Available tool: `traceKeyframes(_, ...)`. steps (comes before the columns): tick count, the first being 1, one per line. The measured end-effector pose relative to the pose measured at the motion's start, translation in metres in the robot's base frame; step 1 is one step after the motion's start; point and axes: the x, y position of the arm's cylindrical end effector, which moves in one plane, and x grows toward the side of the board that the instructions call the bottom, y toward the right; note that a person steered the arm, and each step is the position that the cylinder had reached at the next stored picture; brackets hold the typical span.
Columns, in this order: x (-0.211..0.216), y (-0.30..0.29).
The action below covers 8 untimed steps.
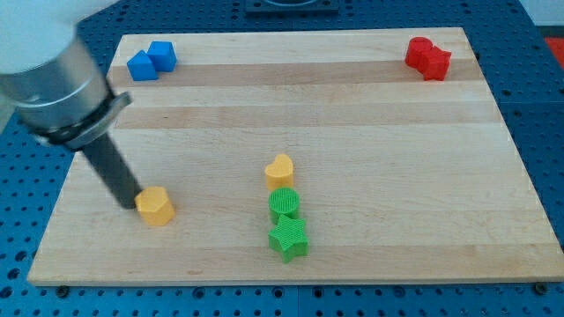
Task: Move the yellow hexagon slightly right
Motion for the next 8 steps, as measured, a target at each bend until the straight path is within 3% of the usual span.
traceKeyframes(1,-0.02,0.04)
traceKeyframes(2,-0.02,0.043)
traceKeyframes(3,-0.029,0.033)
traceKeyframes(5,-0.029,-0.042)
traceKeyframes(7,0.1,-0.048)
traceKeyframes(8,0.088,-0.019)
